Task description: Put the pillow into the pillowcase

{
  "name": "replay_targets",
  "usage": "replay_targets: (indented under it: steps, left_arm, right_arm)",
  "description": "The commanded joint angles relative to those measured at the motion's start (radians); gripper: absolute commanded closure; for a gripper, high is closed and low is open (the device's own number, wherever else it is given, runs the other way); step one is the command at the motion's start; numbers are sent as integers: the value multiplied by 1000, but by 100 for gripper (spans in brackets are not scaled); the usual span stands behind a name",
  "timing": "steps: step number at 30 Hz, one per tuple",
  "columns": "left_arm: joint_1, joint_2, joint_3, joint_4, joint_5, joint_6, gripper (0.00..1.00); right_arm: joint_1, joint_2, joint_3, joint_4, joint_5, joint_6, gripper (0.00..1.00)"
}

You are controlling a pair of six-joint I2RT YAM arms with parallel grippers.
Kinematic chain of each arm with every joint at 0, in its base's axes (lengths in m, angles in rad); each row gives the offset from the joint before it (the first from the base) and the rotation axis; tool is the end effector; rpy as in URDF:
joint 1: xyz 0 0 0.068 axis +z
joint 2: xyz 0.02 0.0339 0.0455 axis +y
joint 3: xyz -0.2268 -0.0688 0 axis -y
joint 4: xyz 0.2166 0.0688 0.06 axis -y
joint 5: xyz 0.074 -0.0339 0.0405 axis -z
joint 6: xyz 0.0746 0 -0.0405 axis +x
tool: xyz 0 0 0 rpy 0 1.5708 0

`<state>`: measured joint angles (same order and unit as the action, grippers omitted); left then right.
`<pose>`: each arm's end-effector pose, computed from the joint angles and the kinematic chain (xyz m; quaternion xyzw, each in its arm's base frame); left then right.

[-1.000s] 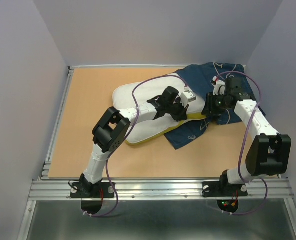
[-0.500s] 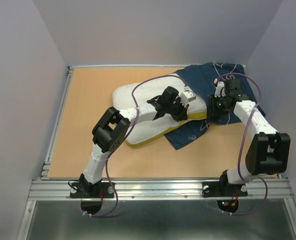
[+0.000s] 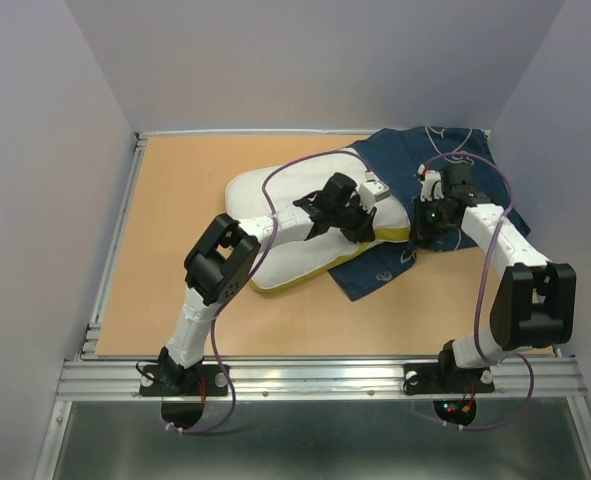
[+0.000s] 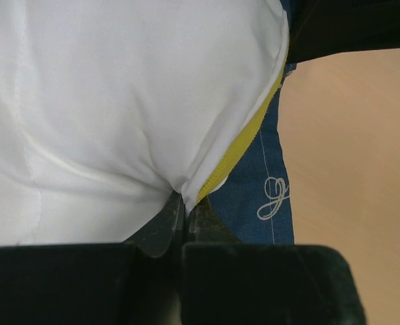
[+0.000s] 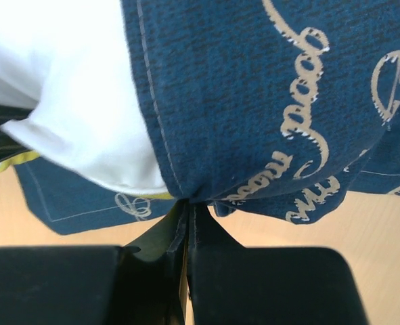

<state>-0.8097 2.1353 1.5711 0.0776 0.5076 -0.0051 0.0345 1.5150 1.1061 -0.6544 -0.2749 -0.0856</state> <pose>0.3045 -0.3722 0.1749 0.4439 0.7123 -0.3954 0.3733 0.2999 0.0306 0.1815 -0.0919 0.9551 0.1262 0.2520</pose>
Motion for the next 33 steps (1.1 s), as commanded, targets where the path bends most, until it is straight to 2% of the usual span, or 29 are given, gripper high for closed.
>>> replay_targets:
  steps: [1, 3, 6, 8, 10, 14, 18, 22, 25, 28, 29, 31, 33]
  left_arm:
    - [-17, -18, 56, 99, 86, -78, 100]
    - [-17, -18, 63, 116, 92, -107, 100]
    - [-8, -55, 38, 218, 120, -228, 100]
    - [3, -78, 24, 321, 129, -345, 100]
    - [7, -89, 41, 343, 115, -396, 100]
    - [24, -107, 32, 378, 46, -495, 100]
    - [41, -107, -31, 402, -36, -550, 100]
    - [53, -65, -71, 438, -85, -657, 100]
    - [52, -54, -95, 432, -122, -658, 100]
    - [50, -100, -158, 369, -142, -572, 100]
    - [52, -116, -183, 352, -149, -546, 100]
    - [52, -172, -253, 306, -161, -481, 100]
    - [50, -225, -327, 224, -158, -387, 100]
  right_arm:
    - [28, -84, -23, -2, -186, -2, 99]
    - [47, -116, -26, -11, -262, 4, 100]
    - [54, -137, -28, -68, -430, 0, 99]
    - [57, -147, -17, -106, -466, -26, 99]
    - [58, -151, -11, -177, -498, -77, 99]
    - [56, -154, 4, -277, -560, -144, 99]
    - [57, -142, 75, -343, -728, -149, 99]
    - [83, -116, 66, -366, -861, -151, 99]
    - [99, -110, 61, -352, -801, -152, 99]
    - [91, -78, 138, -332, -626, -142, 99]
    - [79, -72, 150, -326, -598, -137, 95]
    - [73, -52, 182, -327, -550, -123, 74]
    - [44, -36, 233, -330, -478, -98, 60]
